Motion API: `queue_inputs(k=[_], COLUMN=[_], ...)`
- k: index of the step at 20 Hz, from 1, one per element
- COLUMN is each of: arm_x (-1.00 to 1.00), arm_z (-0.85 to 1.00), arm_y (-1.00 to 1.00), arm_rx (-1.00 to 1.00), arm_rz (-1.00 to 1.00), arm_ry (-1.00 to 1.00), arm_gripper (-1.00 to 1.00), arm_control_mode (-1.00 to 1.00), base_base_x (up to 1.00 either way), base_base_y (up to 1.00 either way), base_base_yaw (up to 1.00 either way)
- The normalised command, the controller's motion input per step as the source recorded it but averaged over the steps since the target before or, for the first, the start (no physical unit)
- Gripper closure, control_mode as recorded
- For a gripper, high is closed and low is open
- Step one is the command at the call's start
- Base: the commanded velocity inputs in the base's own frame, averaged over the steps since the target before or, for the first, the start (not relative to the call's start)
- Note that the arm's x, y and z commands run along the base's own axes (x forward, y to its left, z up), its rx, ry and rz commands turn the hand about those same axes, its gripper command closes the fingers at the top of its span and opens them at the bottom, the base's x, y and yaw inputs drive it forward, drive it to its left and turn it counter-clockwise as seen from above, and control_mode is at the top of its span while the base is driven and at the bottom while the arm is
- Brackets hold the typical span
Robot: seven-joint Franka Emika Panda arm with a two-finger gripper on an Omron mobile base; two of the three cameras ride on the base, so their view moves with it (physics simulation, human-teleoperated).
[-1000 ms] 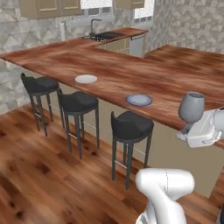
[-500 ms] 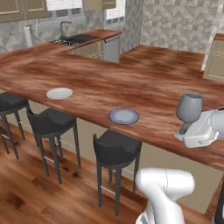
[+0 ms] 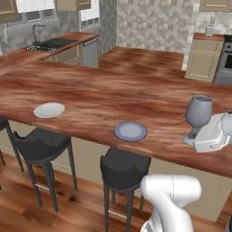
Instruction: Retrieve the wine glasses from the counter and place one next to each plate.
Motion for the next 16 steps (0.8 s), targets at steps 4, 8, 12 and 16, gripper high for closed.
queue_inputs(k=[4,8,12,16], arm_x=[0.00,0.00,0.00,0.00], arm_z=[0.00,0.00,0.00,0.00], arm_y=[0.00,0.00,0.00,0.00], arm_rx=[0.00,0.00,0.00,0.00], arm_rz=[0.00,0.00,0.00,0.00], arm_ry=[0.00,0.00,0.00,0.00], arm_gripper=[1.00,1.00,1.00,1.00], arm_control_mode=[1.00,1.00,1.00,1.00], base_base_x=[0.36,0.46,0.57,0.65], base_base_y=[0.06,0.28,0.48,0.46], base_base_yaw=[-0.49,-0.56,-0.51,-0.26])
